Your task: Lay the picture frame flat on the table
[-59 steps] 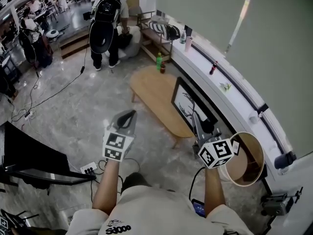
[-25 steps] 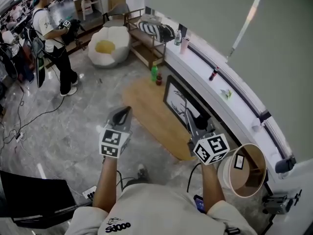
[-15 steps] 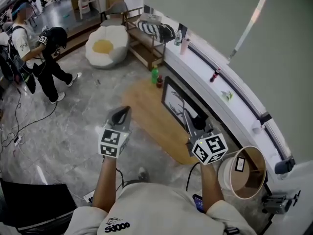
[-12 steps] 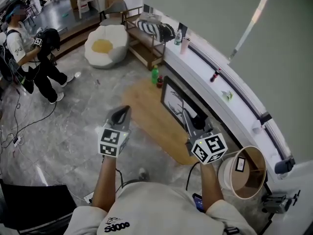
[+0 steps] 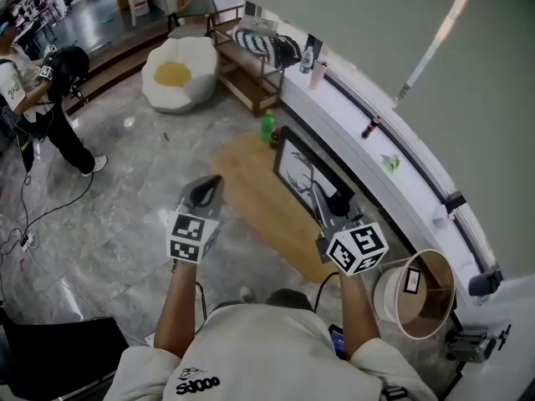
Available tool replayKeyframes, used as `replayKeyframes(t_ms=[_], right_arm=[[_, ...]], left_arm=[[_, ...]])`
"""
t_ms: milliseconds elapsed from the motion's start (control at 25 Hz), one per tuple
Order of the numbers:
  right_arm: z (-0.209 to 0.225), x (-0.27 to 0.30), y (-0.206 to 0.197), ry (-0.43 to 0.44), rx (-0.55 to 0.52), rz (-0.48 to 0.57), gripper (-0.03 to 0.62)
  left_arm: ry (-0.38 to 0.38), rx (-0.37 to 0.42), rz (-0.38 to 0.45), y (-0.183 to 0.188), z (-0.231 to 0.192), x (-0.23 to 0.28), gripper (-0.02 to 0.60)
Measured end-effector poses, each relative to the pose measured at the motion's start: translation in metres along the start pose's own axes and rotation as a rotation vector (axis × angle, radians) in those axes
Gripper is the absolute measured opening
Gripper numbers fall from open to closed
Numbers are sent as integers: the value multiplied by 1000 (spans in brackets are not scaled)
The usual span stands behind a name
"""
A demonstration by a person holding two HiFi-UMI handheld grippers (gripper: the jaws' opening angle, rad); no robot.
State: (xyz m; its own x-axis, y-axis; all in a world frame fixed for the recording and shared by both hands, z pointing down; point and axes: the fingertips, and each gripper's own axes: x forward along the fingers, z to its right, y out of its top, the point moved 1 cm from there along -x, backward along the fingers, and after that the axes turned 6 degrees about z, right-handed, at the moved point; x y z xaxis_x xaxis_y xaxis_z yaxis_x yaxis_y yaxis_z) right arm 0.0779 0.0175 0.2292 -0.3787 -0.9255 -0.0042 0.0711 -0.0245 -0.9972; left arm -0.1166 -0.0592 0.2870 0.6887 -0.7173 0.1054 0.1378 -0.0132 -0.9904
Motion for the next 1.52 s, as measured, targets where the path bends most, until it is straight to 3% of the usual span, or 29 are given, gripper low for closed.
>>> replayKeyframes(t_ms=[240, 760, 1080, 1520], right_arm=[[8, 23, -10, 13, 16, -36, 15], [86, 99, -38, 116, 82, -109, 15], [134, 148, -73, 139, 128, -164, 15], [152, 198, -129, 148, 172, -249, 15]], left_arm=[[-1, -19, -21, -11, -8, 13, 11], [70, -46, -53, -25, -38, 98, 11], [135, -65, -116, -50, -60, 149, 11], [151, -107, -163, -88, -88, 177, 11]])
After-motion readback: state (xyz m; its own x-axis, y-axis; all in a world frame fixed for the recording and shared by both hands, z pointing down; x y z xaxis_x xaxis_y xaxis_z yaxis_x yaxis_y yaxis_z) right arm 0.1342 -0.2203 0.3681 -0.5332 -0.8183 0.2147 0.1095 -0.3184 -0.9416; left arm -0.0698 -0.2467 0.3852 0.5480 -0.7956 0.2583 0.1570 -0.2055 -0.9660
